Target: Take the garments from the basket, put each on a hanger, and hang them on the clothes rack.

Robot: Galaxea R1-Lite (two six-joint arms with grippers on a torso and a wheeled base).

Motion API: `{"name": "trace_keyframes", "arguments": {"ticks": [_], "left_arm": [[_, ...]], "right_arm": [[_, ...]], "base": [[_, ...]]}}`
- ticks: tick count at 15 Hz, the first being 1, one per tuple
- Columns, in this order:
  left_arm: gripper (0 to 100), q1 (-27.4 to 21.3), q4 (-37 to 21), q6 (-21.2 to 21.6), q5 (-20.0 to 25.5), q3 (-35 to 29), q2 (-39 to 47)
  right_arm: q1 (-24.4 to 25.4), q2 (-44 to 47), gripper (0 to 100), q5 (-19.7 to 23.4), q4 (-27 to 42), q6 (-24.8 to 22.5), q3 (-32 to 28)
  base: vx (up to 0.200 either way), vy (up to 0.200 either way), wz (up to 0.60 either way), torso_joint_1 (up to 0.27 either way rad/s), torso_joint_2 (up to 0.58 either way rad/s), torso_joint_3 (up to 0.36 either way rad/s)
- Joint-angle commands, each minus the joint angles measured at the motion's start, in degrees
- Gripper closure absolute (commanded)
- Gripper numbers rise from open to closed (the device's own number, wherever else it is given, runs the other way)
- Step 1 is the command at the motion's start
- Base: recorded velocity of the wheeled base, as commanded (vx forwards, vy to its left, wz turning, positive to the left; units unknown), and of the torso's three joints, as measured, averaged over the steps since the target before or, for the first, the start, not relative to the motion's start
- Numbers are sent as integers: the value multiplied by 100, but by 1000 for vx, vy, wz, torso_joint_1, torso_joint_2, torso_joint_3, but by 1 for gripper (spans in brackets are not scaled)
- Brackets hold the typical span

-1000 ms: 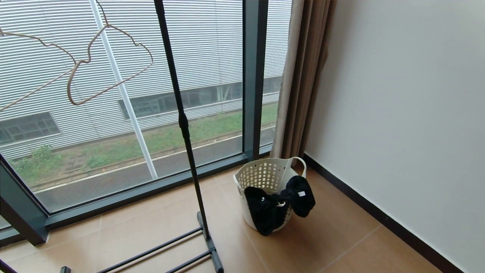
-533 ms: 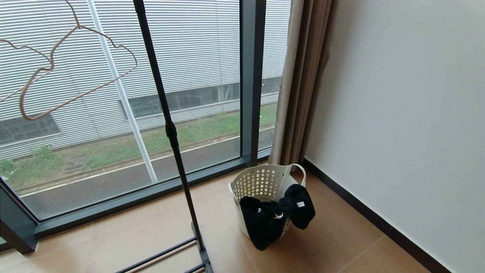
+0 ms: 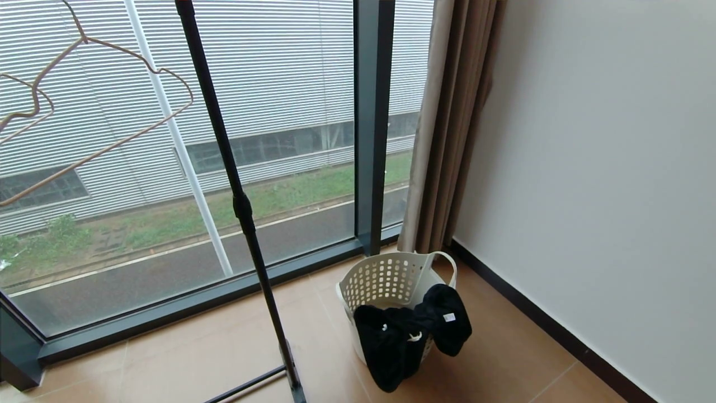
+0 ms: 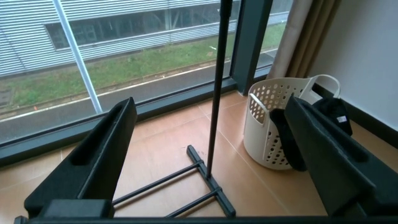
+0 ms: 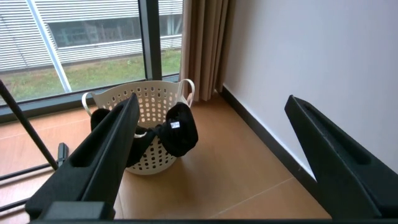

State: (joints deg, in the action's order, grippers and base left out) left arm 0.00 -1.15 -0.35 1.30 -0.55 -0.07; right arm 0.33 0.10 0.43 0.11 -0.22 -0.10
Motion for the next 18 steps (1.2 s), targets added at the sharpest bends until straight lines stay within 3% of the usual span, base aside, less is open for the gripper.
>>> {"name": "trace_keyframes", "arguments": {"ticks": [1,18], "left_arm": [[0,-9,-8,0,1,-7,7],[0,-9,0,0,1,2,7]], "right_arm": [[2,-1,0,1,-2,-4,1],[2,-1,0,1,-2,-4,1]], "base": [[0,0,0,0,0,0],[0,0,0,3,3,-169]]}}
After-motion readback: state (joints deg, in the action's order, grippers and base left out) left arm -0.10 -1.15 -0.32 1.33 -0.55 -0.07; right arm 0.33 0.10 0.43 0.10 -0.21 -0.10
